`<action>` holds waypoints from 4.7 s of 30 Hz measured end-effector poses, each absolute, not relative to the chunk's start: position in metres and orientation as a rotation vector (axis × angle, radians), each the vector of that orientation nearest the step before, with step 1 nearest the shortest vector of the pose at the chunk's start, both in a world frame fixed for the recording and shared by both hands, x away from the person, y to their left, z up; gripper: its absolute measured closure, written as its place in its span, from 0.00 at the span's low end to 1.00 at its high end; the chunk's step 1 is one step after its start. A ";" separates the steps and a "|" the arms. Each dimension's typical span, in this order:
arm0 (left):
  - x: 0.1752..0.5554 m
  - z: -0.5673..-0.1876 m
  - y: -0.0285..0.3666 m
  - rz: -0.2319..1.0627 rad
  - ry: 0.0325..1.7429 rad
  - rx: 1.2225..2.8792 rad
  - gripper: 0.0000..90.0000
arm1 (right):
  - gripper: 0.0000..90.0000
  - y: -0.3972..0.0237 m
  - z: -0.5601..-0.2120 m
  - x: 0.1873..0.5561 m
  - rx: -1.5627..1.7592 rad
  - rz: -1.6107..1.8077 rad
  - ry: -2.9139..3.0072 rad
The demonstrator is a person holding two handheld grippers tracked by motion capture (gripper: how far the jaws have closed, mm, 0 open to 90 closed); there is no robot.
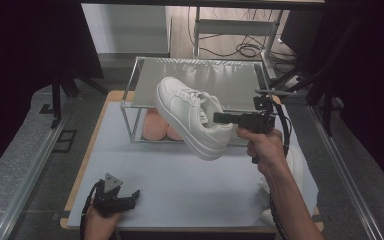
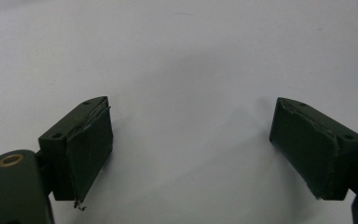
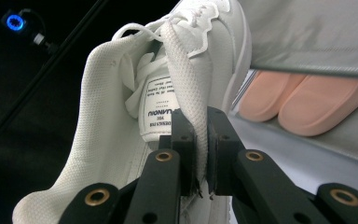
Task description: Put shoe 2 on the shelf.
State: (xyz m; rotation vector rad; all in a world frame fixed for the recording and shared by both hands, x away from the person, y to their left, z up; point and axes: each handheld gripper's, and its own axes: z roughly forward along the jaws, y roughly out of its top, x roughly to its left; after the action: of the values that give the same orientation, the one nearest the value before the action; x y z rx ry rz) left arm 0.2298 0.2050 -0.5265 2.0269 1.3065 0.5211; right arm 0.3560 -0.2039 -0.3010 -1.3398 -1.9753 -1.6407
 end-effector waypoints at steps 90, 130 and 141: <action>0.229 -0.527 0.205 0.531 1.308 2.022 0.15 | 0.86 -0.196 -0.326 0.315 -1.310 -1.843 -2.529; 0.229 -0.527 0.204 0.532 1.308 2.017 0.15 | 1.00 -0.125 -0.344 0.355 -1.280 -1.799 -2.659; 0.229 -0.527 0.205 0.532 1.307 2.018 0.15 | 1.00 -0.108 -0.349 0.376 -1.302 -1.802 -2.631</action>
State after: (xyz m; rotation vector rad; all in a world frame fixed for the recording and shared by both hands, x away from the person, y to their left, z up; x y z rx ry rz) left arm 0.2286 0.2045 -0.5272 2.0181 1.3072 0.5320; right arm 0.3764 -0.1084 -0.3487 -1.3024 -2.6310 -1.8023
